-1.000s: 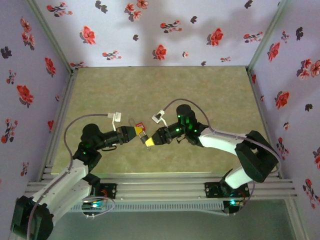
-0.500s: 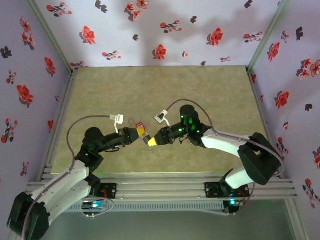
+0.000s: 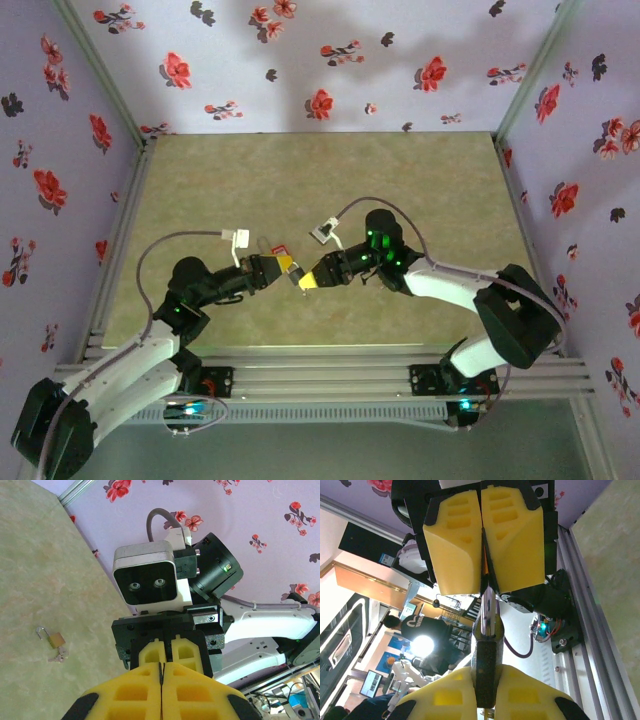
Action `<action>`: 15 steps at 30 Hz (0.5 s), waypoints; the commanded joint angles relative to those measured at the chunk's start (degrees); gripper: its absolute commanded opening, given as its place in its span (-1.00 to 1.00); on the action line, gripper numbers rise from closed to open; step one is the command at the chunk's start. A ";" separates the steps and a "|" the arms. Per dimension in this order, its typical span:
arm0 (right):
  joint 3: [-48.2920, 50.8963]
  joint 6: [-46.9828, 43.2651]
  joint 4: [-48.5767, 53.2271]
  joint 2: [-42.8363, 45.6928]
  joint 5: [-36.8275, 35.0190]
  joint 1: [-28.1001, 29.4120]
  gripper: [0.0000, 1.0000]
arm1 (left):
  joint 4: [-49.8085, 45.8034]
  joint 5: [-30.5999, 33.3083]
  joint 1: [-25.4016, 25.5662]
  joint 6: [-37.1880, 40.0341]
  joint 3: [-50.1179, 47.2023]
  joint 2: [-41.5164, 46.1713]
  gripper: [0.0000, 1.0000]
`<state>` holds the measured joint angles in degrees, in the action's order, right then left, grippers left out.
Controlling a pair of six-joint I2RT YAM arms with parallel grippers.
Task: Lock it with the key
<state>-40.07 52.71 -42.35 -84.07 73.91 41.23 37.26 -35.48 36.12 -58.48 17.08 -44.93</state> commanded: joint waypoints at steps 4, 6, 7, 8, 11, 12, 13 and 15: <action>-3.37 -4.89 -0.68 0.75 -10.00 -1.57 -1.00 | -10.46 -9.84 3.81 2.81 3.27 -0.36 -0.98; -3.48 -5.22 0.05 0.71 -9.87 -1.51 -1.00 | -11.68 -9.87 3.70 3.18 4.63 -0.27 -0.78; -3.53 -5.41 0.33 0.75 -9.76 -1.43 -1.00 | -12.29 -9.87 3.61 3.53 5.15 -0.32 -0.69; -3.57 -5.47 0.49 0.75 -9.66 -1.48 -1.00 | -13.12 -9.87 3.61 3.97 5.59 -0.25 -0.61; -3.59 -5.72 0.93 0.92 -9.66 -1.33 -1.00 | -14.94 -9.86 3.36 5.02 6.21 -0.25 -0.47; -3.57 -6.05 1.28 1.09 -9.75 -1.33 -1.00 | -15.21 -9.86 3.20 5.19 6.21 -0.17 -0.46; -3.61 -6.33 1.74 1.21 -9.75 -1.33 -1.00 | -15.64 -9.95 3.17 5.31 6.21 -0.01 -0.44; -3.61 -6.94 2.56 1.51 -9.88 -1.34 -1.00 | -16.78 -9.86 2.70 5.60 6.30 0.30 -0.31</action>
<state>-40.84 47.97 -38.92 -83.90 71.18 40.88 24.69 -37.80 37.30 -54.65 22.24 -45.04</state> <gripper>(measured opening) 0.090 0.327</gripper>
